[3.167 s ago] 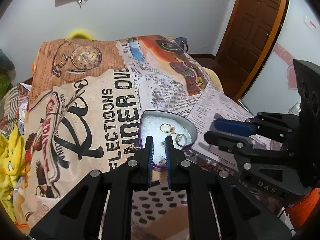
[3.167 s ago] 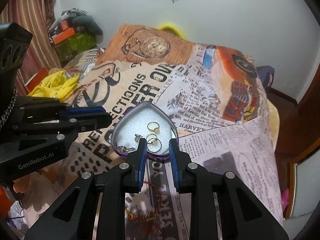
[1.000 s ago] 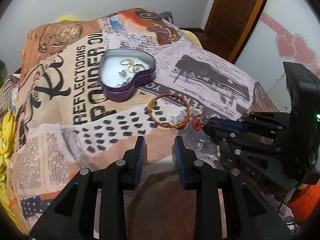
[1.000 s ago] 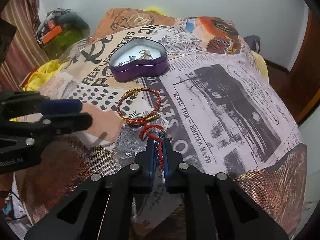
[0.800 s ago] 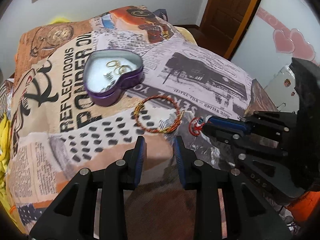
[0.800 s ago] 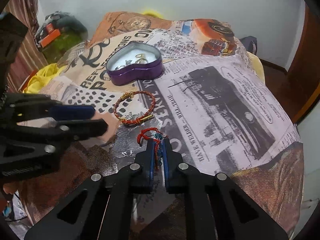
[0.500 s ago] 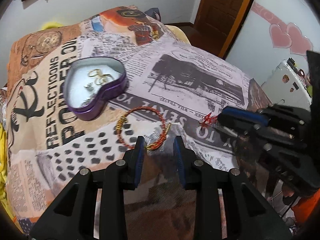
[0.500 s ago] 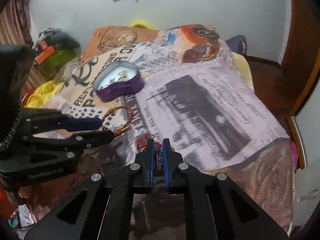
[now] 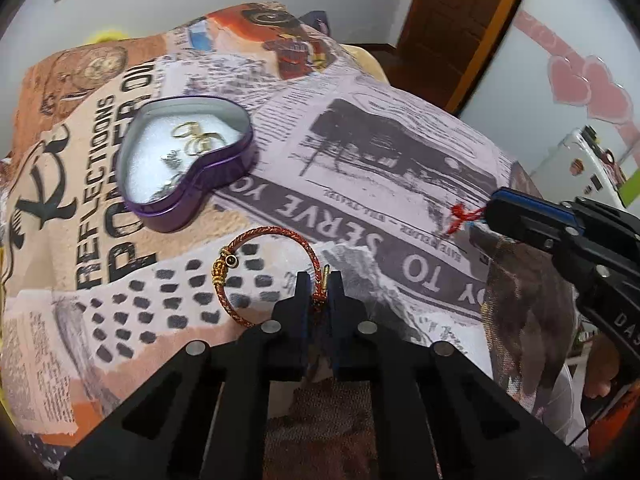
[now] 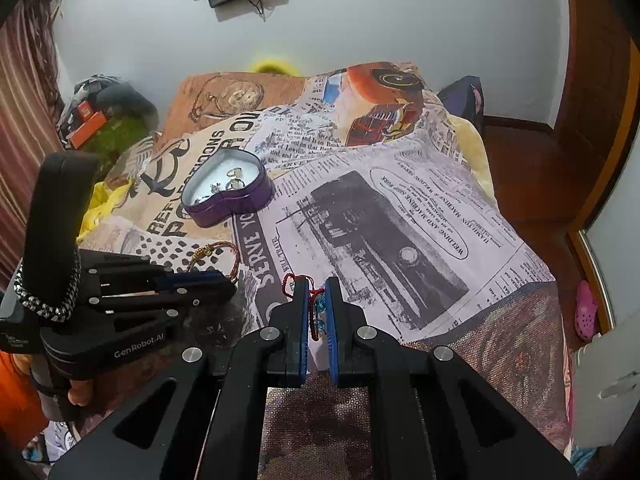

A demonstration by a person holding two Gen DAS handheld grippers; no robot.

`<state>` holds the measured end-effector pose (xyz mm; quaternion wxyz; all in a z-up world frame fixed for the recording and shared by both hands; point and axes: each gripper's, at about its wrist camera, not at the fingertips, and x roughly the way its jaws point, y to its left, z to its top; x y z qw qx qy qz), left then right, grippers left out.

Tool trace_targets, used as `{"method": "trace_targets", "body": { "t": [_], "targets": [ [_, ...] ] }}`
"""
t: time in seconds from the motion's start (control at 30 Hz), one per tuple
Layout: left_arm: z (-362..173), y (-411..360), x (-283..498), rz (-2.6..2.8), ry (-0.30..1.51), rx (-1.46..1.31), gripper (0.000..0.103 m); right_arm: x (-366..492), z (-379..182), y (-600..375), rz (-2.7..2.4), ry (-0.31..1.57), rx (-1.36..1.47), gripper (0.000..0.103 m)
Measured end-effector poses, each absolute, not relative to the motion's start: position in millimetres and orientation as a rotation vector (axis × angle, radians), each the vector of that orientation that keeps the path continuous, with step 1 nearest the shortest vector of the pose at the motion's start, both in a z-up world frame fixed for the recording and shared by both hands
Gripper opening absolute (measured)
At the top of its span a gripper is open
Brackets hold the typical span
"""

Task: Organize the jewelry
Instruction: 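Grasp the red-blue beaded charm with the right gripper while the left grasps the braided bracelet, then carry the beaded charm and braided bracelet over the heart tin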

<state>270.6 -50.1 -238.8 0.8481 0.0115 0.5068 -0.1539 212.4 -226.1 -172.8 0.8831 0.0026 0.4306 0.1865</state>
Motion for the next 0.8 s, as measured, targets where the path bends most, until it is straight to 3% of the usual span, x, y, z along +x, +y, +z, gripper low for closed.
{"method": "trace_targets", "body": {
  "t": [0.8],
  "targets": [
    [-146.4, -5.8, 239.0, -0.271, 0.844, -0.037, 0.006, 209.2, -127.5, -201.4, 0.413, 0.791, -0.023, 0.007]
  ]
}}
